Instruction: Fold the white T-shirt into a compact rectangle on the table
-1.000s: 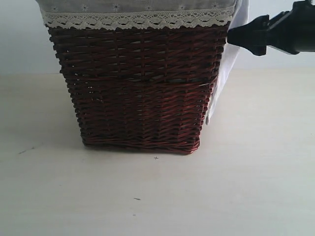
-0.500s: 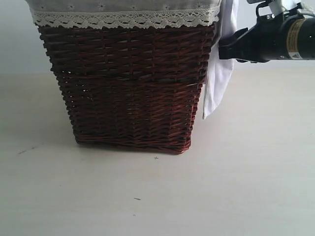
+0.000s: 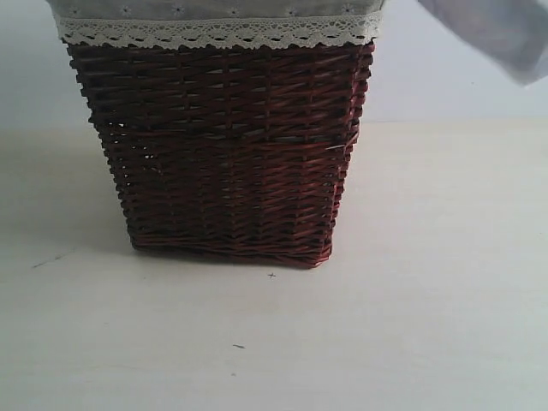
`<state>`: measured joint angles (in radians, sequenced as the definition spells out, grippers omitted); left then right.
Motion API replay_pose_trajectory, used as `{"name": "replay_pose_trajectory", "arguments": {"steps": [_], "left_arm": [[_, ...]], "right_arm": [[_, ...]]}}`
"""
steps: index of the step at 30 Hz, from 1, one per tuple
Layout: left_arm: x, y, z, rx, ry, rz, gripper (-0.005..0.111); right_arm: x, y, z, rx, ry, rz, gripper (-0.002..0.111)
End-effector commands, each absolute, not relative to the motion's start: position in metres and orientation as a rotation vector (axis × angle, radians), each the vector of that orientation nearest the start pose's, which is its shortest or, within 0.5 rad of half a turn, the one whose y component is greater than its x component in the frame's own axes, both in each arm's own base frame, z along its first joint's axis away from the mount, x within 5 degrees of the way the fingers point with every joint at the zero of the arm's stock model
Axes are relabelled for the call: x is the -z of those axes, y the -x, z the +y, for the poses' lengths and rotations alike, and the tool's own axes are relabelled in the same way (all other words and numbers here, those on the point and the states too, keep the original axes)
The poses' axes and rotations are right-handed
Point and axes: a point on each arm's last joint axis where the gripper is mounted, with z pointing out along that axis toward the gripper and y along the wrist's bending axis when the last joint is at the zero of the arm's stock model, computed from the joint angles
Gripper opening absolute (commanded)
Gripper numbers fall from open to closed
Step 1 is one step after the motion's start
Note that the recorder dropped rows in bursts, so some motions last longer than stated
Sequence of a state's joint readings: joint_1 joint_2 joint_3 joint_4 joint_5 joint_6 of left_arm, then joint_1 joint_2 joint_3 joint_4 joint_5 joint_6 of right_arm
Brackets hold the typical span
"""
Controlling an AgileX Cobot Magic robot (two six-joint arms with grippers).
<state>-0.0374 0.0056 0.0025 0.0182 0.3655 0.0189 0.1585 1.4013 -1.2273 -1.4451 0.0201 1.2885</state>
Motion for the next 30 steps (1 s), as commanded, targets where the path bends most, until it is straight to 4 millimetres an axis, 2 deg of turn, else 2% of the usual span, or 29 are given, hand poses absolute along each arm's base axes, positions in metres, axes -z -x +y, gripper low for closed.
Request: {"name": "replay_pose_trajectory", "arguments": {"steps": [1,4,9,10,13,14,15,18,19,20,21,22,23,24,25,26,27,28,29,30], "left_arm": [[-0.181,-0.053,-0.002,-0.008,-0.074,1.841,0.0],[-0.181,-0.053,-0.002,-0.008,-0.074,1.841,0.0],[-0.181,-0.053,-0.002,-0.008,-0.074,1.841,0.0],[-0.181,-0.053,-0.002,-0.008,-0.074,1.841,0.0],[-0.181,-0.053,-0.002,-0.008,-0.074,1.841,0.0],[-0.181,-0.053,-0.002,-0.008,-0.074,1.841,0.0],[-0.181,-0.053,-0.002,-0.008,-0.074,1.841,0.0],[-0.181,-0.053,-0.002,-0.004,-0.08,1.841,0.0],[-0.181,-0.053,-0.002,-0.002,-0.082,1.841,0.0],[-0.181,-0.053,-0.002,-0.002,-0.082,1.841,0.0],[-0.181,-0.053,-0.002,-0.002,-0.082,1.841,0.0],[-0.181,-0.053,-0.002,-0.002,-0.082,1.841,0.0],[-0.181,-0.053,-0.002,-0.002,-0.082,1.841,0.0],[-0.181,-0.053,-0.002,-0.002,-0.082,1.841,0.0],[-0.181,-0.053,-0.002,-0.002,-0.082,1.841,0.0],[-0.181,-0.053,-0.002,-0.002,-0.082,1.841,0.0],[-0.181,-0.053,-0.002,-0.002,-0.082,1.841,0.0],[-0.181,-0.053,-0.002,-0.002,-0.082,1.841,0.0],[-0.181,-0.053,-0.002,-0.002,-0.082,1.841,0.0],[-0.181,-0.053,-0.002,-0.002,-0.082,1.841,0.0]], "right_arm": [[-0.475,-0.299,0.044,0.028,0.198,1.422,0.0],[-0.522,-0.274,0.039,0.031,0.163,1.278,0.0],[-0.579,-0.236,0.029,0.046,0.092,1.099,0.0],[-0.596,-0.223,0.025,0.057,0.058,1.047,0.0],[-0.613,-0.202,0.01,0.172,-0.04,1.007,0.0],[-0.615,-0.197,0.002,0.259,-0.085,1.014,0.0],[-0.615,-0.191,-0.013,0.461,-0.162,1.06,0.0],[-0.604,-0.193,-0.031,0.784,-0.226,1.19,0.0],[-0.593,-0.206,-0.04,0.954,-0.226,1.282,0.0],[-0.587,-0.215,-0.044,1.021,-0.209,1.335,0.0],[-0.571,-0.235,-0.046,1.074,-0.148,1.462,0.0],[-0.564,-0.243,-0.046,1.094,-0.122,1.517,0.0],[-0.543,-0.265,-0.054,1.202,-0.063,1.666,0.0],[-0.531,-0.277,-0.059,1.266,-0.031,1.743,0.0],[-0.506,-0.294,-0.073,1.306,-0.073,1.908,0.0],[-0.478,-0.309,-0.088,1.238,-0.117,2.076,0.0],[-0.462,-0.317,-0.096,1.198,-0.113,2.175,0.0],[-0.433,-0.327,-0.112,1.152,-0.111,2.338,0.0],[-0.418,-0.33,-0.122,1.147,-0.141,2.418,0.0],[-0.392,-0.333,-0.143,1.159,-0.194,2.548,0.0]]}}
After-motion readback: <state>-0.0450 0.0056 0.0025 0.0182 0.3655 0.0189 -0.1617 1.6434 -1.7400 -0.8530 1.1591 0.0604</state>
